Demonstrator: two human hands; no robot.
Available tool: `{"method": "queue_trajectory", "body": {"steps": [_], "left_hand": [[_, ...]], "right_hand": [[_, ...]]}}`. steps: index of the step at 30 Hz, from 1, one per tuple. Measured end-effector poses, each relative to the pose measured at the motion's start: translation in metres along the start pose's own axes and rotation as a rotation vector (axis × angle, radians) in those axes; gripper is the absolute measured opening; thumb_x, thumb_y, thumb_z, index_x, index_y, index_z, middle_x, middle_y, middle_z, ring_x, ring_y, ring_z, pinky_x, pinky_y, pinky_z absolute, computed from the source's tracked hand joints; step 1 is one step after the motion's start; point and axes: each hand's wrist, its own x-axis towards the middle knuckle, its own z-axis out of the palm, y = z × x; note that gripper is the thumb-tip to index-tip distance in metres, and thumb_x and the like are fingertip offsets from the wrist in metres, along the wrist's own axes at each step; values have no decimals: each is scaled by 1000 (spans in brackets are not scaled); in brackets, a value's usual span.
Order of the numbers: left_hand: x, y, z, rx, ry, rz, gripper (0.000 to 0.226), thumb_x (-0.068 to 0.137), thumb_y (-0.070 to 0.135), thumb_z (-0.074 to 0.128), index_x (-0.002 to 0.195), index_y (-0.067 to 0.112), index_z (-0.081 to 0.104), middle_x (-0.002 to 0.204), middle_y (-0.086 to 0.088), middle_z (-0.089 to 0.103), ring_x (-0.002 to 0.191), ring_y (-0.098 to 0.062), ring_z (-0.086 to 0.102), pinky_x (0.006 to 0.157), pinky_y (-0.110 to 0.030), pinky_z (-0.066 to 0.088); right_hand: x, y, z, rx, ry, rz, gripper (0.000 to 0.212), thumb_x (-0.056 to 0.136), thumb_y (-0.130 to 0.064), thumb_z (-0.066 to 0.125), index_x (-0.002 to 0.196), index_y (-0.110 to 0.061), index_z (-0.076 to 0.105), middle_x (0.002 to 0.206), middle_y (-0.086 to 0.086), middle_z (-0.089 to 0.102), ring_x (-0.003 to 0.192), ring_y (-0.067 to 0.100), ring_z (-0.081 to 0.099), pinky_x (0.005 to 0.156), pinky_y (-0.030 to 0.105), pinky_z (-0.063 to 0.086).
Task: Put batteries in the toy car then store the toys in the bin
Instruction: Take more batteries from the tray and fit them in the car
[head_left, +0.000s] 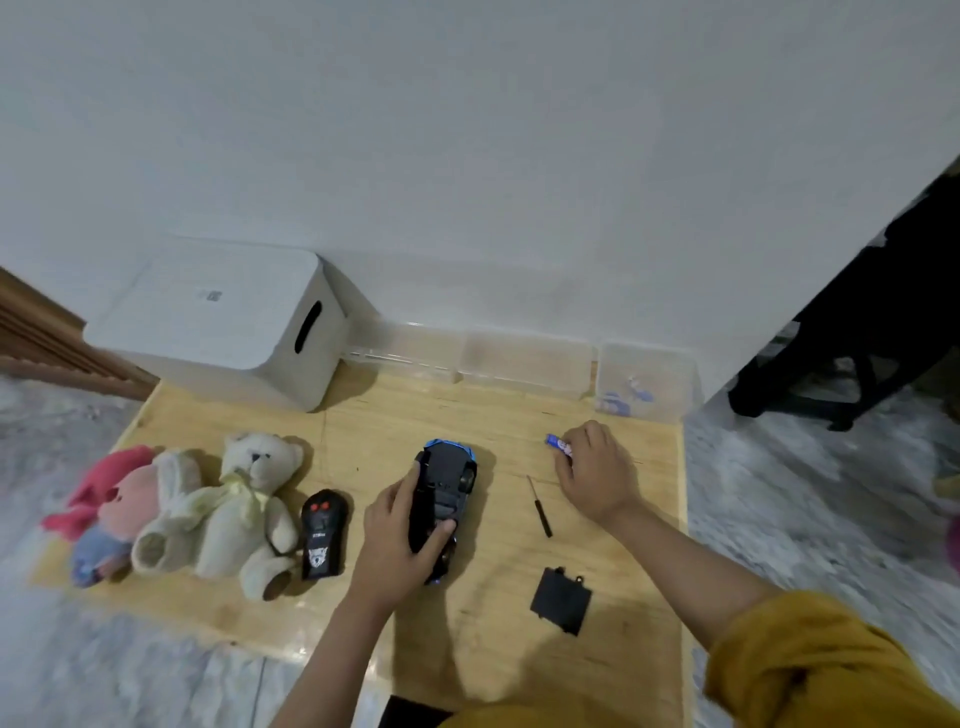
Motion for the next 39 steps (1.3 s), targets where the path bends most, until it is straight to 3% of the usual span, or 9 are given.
{"method": "queue_trajectory", "body": {"steps": [4,9,12,17,21,26,30,35,39], "left_hand": [[-3,7,3,-134,-37,-83,81,80,59,51,149,38,13,115,1,51,107,-14,48,93,-33,43],[-7,17,6,-310,-99,-112,84,83,36,57,149,34,6,125,21,43,120,1,42,103,-30,36],[-7,16,6,-326,-108,-163,93,75,34,65,149,40,8,127,6,45,122,-11,43,106,-36,38],[-6,36,3,-340,-66,-221,94,78,21,76,147,42,16,116,-3,42,93,6,45,96,-30,41],[-8,49,8,-429,-15,-217,98,73,20,80,145,45,18,115,-1,38,97,4,45,94,-28,41],[-9,71,8,-689,-9,-157,89,75,4,76,135,49,29,123,3,52,103,-8,59,79,-21,54],[-7,87,4,-772,-2,-146,86,69,17,72,130,61,31,118,-3,61,105,-18,61,91,-41,53],[-5,101,0,-859,-29,-124,84,69,17,76,132,56,37,116,-5,60,105,-22,63,90,-48,54],[-6,107,0,-908,-29,-120,85,63,16,80,134,46,42,116,-8,59,99,-17,66,86,-49,55]], "right_hand": [[-4,-7,-6,28,-126,60,28,96,-38,42,100,-13,55,86,4,62,71,25,59,56,33,49],[-2,-11,-13,27,-181,124,32,97,-41,37,110,-16,52,92,3,62,71,25,61,53,30,43],[-2,-25,-27,447,-45,342,22,98,-29,45,99,-11,58,72,0,56,56,17,48,49,27,31],[-8,-55,-49,1338,-127,920,30,100,-27,41,91,-9,63,58,0,39,44,13,31,41,23,28],[-22,-71,-70,1615,-280,916,28,99,-27,43,98,-5,59,55,-1,40,37,9,30,35,19,23],[-31,-82,-95,1394,-327,670,19,94,-25,55,98,-7,62,69,5,63,37,13,31,38,19,26],[-29,-85,-114,1257,-235,525,10,89,-19,63,84,-12,57,67,9,65,32,3,36,34,15,28],[-21,-86,-129,1197,-130,415,11,91,-11,59,83,-16,65,72,12,64,34,-1,46,39,7,32],[-18,-86,-133,1077,-95,361,5,89,-19,63,91,-22,64,74,3,70,58,3,63,54,19,48]]}}
